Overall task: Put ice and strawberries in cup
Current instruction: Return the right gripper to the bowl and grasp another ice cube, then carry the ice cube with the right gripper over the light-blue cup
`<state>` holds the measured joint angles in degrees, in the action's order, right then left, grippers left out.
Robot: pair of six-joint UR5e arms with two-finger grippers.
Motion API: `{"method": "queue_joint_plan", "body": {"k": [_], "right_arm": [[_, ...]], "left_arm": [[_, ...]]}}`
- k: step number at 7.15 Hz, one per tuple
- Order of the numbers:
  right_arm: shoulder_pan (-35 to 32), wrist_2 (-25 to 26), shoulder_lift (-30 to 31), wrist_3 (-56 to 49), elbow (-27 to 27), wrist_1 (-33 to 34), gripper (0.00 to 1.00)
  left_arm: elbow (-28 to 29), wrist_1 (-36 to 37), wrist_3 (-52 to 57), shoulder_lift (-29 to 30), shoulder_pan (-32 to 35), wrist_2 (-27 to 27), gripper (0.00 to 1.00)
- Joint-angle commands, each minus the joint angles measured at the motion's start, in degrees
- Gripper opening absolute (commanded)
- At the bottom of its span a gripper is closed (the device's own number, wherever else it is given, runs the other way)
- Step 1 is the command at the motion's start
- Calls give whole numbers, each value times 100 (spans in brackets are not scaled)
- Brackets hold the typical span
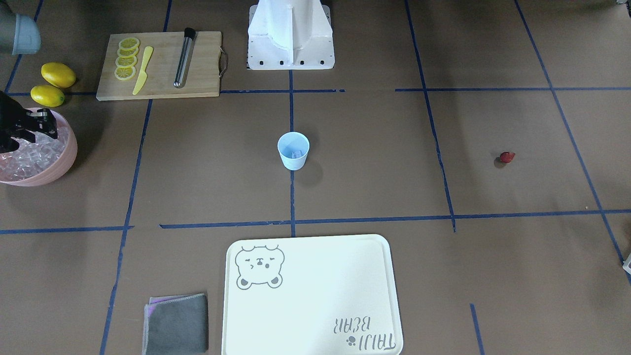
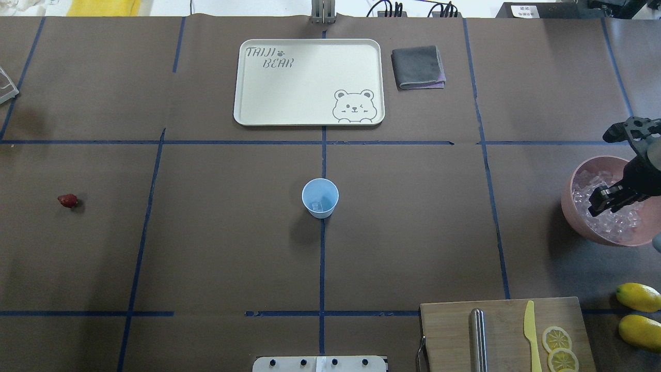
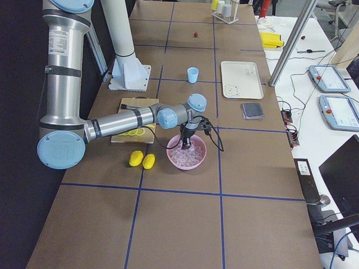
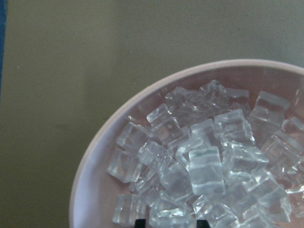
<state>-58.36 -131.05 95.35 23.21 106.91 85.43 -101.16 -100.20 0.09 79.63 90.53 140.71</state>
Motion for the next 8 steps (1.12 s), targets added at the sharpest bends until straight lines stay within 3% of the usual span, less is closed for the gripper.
{"method": "queue_joint_plan", "body": {"k": [1,2,5,6,8], "right_arm": [[1,-9,-7,-9,-4,0,2],[-17,-44,-33,-9,92,0,0],[-88,-70,-68,174,1443,79,0],[-53,-270,-547,967,1507,70,0],[821,-221,-1741,3091,1482,35,0]], "left_arm": [[0,0,0,0,9,0,100],[0,0,9,-9,9,0,100],[-26,-18,9,-105,9,9,100],[-35,-18,9,-106,9,9,100],[-35,-18,9,-114,9,9,100]]}}
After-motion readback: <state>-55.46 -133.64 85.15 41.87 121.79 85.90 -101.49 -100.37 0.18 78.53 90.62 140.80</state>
